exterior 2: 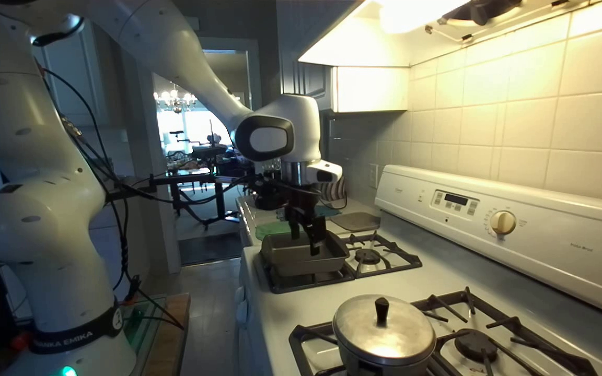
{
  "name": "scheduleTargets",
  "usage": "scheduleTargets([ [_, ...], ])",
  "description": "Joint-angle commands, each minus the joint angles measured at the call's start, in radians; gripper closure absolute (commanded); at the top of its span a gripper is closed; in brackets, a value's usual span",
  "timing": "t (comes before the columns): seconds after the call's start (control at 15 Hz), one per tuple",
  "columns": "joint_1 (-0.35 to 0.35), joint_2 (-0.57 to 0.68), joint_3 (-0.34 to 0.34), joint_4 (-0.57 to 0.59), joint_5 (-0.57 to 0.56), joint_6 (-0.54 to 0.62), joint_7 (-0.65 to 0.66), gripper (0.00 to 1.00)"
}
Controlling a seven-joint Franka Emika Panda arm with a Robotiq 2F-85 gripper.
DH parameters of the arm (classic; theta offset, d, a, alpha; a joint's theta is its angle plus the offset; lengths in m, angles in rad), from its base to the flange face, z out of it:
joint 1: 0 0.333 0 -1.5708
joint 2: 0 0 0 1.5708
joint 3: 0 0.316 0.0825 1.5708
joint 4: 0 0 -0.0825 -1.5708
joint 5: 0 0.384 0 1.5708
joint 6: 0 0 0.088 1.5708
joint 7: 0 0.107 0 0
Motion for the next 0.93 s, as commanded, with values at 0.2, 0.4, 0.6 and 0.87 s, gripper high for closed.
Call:
scheduleTargets([
  [0.2,0.007,0.009,-0.004,-0.044,0.058,0.138,-0.008,0.0],
  [0.4,0.015,0.052,0.007,-0.045,0.047,0.17,-0.011,0.0],
  [0.6,0.027,0.094,0.023,-0.042,0.049,0.198,-0.017,0.0],
  [0.87,0.037,0.158,0.049,-0.026,0.042,0.25,-0.01,0.0],
])
